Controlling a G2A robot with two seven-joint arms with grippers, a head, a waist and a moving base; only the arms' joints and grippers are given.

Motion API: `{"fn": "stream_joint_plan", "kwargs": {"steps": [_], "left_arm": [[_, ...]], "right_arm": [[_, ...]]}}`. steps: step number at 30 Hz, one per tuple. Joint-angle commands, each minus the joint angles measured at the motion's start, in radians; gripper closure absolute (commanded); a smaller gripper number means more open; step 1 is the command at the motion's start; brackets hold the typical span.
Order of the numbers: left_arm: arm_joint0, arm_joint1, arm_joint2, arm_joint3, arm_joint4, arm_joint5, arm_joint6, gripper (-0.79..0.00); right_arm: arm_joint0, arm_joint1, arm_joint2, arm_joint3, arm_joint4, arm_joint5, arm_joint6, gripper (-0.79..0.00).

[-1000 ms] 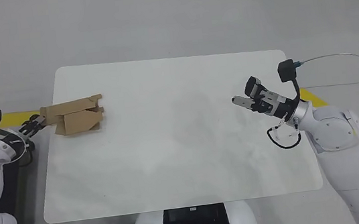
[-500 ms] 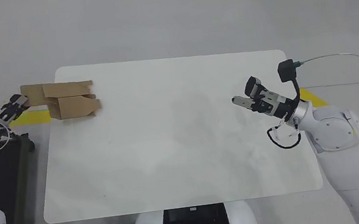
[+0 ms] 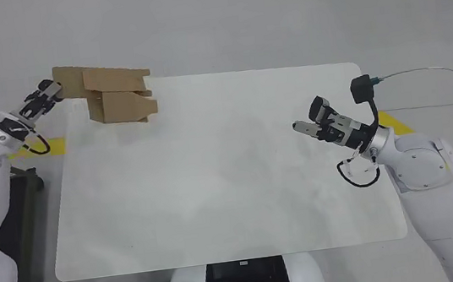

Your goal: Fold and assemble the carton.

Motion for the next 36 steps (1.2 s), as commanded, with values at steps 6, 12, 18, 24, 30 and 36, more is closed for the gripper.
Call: {"fn": "stream_joint_plan", "kwargs": {"steps": [6, 12, 18, 24, 30, 36], "left_arm": [[0.007, -0.029, 0.048, -0.182, -0.050, 0.031, -0.030, 0.000], [0.021, -0.042, 0.078, -0.310, -0.099, 0.065, -0.065, 0.000], [0.041, -0.050, 0.105, -0.397, -0.125, 0.105, -0.104, 0.000], [0.062, -0.070, 0.140, -0.465, -0.116, 0.122, -0.088, 0.000], [0.071, -0.094, 0.174, -0.519, -0.084, 0.163, -0.050, 0.000], [0.072, -0.096, 0.177, -0.524, -0.074, 0.167, -0.047, 0.000]], "right_arm": [[0.000, 0.000, 0.000, 0.000, 0.000, 0.000, 0.000, -0.785], [0.000, 0.000, 0.000, 0.000, 0.000, 0.000, 0.000, -0.785], [0.000, 0.000, 0.000, 0.000, 0.000, 0.000, 0.000, -0.785], [0.000, 0.000, 0.000, 0.000, 0.000, 0.000, 0.000, -0.785], [0.000, 0.000, 0.000, 0.000, 0.000, 0.000, 0.000, -0.785], [0.000, 0.000, 0.000, 0.000, 0.000, 0.000, 0.000, -0.785]]}}
